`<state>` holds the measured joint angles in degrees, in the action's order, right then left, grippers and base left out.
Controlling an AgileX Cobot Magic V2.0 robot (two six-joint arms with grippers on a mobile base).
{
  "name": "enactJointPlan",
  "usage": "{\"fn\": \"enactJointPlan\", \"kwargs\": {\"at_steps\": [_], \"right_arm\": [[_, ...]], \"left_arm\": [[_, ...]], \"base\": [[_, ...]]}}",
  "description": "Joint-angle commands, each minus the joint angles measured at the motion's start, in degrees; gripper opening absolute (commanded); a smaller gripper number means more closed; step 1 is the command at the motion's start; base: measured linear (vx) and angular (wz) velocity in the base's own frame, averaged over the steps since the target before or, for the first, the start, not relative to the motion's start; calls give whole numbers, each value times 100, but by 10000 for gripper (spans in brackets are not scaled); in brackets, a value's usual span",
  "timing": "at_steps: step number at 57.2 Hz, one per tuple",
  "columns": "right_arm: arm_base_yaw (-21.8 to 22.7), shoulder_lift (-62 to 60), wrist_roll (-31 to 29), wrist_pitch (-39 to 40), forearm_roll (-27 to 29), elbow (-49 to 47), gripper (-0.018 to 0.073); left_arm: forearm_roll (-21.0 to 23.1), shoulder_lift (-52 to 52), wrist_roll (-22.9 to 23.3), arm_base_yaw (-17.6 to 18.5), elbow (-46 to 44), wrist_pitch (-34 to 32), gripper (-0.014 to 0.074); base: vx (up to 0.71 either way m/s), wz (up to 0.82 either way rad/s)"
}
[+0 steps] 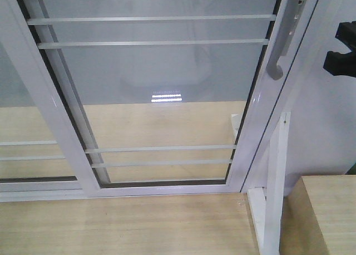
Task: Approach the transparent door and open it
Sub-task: 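Raise the right gripper to the curved silver door handle and grasp it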
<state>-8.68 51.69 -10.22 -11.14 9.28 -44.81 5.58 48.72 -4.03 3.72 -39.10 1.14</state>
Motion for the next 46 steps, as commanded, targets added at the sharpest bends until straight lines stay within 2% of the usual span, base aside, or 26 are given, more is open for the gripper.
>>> {"fn": "enactJointPlan", "kwargs": {"at_steps": [1,9,19,23,29,38,46], "right_arm": [[-5,-43,-7,372,37,-216,71],[-5,-43,-182,308,26,-216,195],[-5,-43,-312,308,31,-216,474],[-5,-43,-312,308,30,-216,585],[-5,-43,-312,280,30,-216,693],[-5,28,-312,180,-73,-216,710],[-5,531,-312,696,-91,-216,676]], "left_arm": [[61,-29,13,26,-205,-452,158],[61,-29,13,26,-205,-452,335],[61,-2,13,26,-205,-452,554],[61,-2,13,26,-205,-444,603],[61,-2,13,26,-205,-425,630],[56,-2,13,26,-205,-159,615],[56,-2,13,26,-205,157,588]], "base": [[0,0],[0,0],[0,0],[0,0],[0,0],[0,0],[0,0]]}}
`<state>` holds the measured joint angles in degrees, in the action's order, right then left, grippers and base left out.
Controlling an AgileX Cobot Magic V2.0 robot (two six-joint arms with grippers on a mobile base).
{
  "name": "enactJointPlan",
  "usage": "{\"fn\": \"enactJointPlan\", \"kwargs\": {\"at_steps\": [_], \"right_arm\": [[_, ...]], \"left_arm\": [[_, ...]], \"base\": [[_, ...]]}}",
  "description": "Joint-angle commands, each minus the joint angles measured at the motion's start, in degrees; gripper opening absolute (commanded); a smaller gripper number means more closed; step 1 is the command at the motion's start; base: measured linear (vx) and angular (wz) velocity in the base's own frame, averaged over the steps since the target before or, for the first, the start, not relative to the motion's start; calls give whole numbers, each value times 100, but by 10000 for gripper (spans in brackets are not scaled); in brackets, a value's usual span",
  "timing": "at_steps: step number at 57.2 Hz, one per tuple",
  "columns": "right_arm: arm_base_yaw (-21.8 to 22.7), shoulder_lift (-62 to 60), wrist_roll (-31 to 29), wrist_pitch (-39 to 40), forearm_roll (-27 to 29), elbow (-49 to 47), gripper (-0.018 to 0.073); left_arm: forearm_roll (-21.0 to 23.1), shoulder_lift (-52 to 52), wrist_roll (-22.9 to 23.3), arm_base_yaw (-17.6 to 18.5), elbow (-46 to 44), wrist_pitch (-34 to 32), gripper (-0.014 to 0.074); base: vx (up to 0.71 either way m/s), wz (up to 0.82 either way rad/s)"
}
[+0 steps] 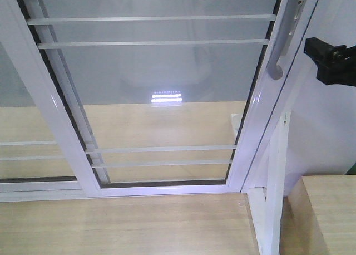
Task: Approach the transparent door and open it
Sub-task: 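Raise the right gripper to the curved silver door handle and grasp it, then pull the handle with the right gripper, sliding the door toward the left arm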
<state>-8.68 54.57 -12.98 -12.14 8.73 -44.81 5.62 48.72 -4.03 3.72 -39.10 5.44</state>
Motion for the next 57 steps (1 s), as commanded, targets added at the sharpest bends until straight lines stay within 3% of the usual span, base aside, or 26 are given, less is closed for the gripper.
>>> {"fn": "enactJointPlan", "kwargs": {"at_steps": [1,9,19,36,57], "right_arm": [[-5,355,-37,880,-17,-216,672],[-1,1229,-31,1667,147,-303,634],[6,2372,-41,2104,207,-916,606],[529,3736,255,1994,484,-2284,589],[529,4647,186,1972,379,-3245,568]], "left_arm": [[52,-2,13,26,-205,-254,585],[41,-2,8,26,-205,-148,569],[41,-2,3,26,-205,-154,567],[41,-2,-3,26,-205,-154,567],[41,-2,-3,26,-205,-154,567]], "base": [[0,0],[0,0],[0,0],[0,0],[0,0]]}}
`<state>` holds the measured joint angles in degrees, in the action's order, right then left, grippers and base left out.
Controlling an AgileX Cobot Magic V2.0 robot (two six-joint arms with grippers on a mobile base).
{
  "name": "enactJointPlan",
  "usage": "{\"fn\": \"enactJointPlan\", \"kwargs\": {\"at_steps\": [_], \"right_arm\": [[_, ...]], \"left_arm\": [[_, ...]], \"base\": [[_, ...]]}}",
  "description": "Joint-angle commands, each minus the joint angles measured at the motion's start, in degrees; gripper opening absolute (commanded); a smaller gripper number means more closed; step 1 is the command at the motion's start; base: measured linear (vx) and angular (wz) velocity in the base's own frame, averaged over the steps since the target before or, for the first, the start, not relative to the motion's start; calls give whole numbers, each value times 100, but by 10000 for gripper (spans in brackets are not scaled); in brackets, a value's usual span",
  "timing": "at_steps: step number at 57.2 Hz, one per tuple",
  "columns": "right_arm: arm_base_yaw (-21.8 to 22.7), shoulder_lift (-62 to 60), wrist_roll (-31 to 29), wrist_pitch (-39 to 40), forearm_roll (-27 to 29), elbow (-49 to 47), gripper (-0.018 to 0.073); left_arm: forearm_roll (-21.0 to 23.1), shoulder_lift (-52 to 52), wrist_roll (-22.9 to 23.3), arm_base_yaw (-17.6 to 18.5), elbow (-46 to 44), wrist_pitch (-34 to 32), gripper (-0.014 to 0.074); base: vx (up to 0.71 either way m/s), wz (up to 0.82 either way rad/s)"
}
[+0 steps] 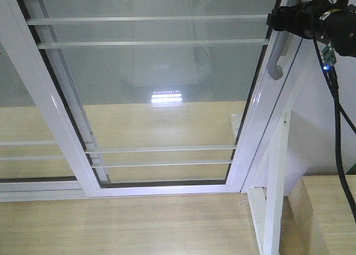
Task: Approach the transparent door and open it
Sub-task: 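Pull the handle with the right gripper, sliding the door toward the left arm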
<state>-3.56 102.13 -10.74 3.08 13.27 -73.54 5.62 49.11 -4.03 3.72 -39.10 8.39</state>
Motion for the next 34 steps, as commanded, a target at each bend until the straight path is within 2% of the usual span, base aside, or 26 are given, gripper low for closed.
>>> {"fn": "enactJointPlan", "kwargs": {"at_steps": [1,8,16,29,34], "right_arm": [[17,-79,-37,449,-76,-403,566],[17,150,-43,449,-76,-623,542],[17,286,-139,533,-131,-739,456],[17,286,-177,516,-136,-739,139],[-2,286,-177,475,-136,-739,51]], "left_arm": [[41,-41,-3,26,-205,-449,567],[41,-41,-3,26,-205,-449,567],[41,-41,-3,26,-205,-443,567],[41,-35,-3,26,-205,-438,567],[41,-30,-3,26,-205,-439,567]], "base": [[0,0],[0,0],[0,0],[0,0],[0,0]]}}
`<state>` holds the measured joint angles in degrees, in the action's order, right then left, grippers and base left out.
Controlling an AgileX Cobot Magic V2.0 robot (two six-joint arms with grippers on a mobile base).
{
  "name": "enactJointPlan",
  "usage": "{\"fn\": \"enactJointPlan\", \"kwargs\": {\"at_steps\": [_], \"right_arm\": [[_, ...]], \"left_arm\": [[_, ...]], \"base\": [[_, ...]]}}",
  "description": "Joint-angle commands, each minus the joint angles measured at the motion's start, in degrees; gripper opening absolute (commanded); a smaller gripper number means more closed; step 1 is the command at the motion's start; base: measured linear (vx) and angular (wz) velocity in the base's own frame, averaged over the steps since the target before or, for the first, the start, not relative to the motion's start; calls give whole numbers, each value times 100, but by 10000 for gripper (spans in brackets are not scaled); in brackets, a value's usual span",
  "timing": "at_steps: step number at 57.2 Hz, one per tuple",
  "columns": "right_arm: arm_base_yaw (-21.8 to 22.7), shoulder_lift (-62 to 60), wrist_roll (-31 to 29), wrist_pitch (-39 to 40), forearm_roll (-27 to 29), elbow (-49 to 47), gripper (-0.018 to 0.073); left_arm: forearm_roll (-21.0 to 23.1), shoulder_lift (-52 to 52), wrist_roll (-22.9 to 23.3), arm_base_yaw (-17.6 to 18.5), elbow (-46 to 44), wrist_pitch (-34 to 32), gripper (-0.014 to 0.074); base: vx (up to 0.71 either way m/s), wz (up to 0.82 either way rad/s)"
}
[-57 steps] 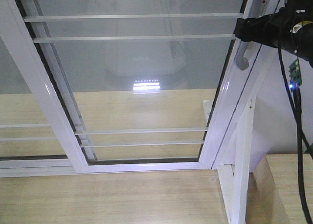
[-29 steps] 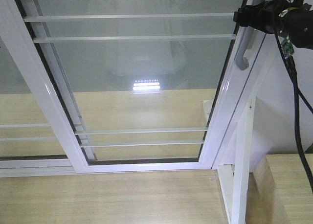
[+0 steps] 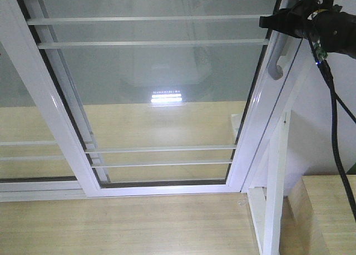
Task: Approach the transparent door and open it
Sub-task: 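Pull the handle with the right gripper, sliding the door toward the left arm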
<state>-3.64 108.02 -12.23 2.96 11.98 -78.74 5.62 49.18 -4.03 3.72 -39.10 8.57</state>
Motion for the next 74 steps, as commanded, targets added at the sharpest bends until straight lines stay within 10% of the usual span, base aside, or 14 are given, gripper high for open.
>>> {"fn": "enactJointPlan", "kwargs": {"at_steps": [1,74], "right_arm": [[6,-304,-23,474,-7,-219,41],[-1618,-304,-154,415,-12,-219,29]], "left_arm": [[41,-36,-3,26,-205,-457,567],[41,-36,-3,26,-200,-207,567]], "base": [[0,0],[0,0]]}}
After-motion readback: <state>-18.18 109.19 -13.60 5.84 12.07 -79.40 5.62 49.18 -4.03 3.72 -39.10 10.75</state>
